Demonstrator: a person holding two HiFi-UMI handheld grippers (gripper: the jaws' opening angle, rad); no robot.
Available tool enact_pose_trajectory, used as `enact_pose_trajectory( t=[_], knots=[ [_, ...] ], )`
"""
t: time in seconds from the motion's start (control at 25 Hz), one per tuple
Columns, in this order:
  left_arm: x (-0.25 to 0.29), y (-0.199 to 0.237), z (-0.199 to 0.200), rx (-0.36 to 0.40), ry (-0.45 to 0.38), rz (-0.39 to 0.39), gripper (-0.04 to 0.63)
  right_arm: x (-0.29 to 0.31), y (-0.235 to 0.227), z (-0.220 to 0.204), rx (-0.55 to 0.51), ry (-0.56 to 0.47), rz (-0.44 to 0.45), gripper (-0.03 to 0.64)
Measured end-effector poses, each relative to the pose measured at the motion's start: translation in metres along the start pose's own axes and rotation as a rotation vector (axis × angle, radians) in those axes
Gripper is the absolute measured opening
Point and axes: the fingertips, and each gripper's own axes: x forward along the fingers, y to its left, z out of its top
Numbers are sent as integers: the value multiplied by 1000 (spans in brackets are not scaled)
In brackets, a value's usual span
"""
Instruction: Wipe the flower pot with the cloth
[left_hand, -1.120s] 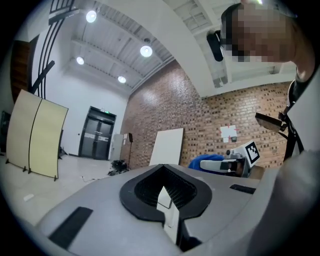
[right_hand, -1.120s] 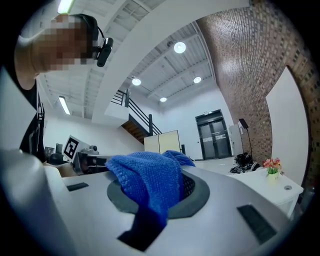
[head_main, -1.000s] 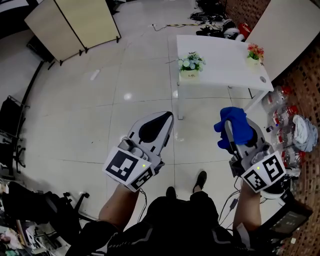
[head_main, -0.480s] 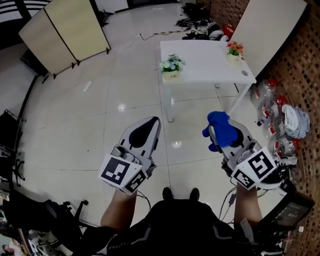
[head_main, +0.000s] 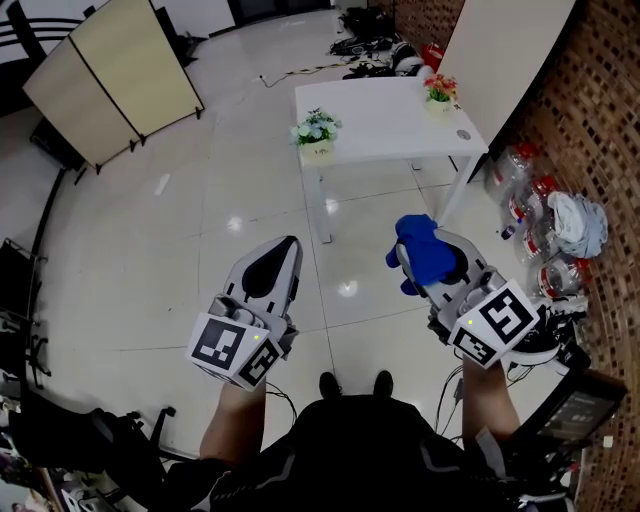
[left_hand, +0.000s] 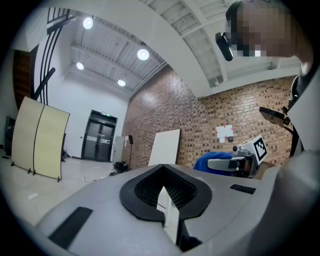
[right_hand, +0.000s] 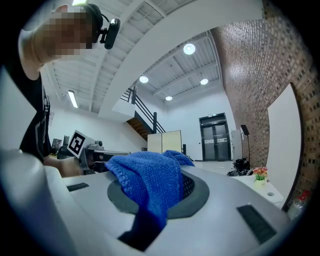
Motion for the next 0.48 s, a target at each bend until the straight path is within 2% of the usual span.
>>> enact_pose_trajectory(
  t=[0.16, 0.48],
  knots=[
    [0, -8, 0, 4, 9, 0, 5, -9, -2, 4, 4, -33, -13, 74],
    [-5, 3, -3, 2, 20, -16, 5, 7, 5, 1, 6, -24, -20, 75]
  ],
)
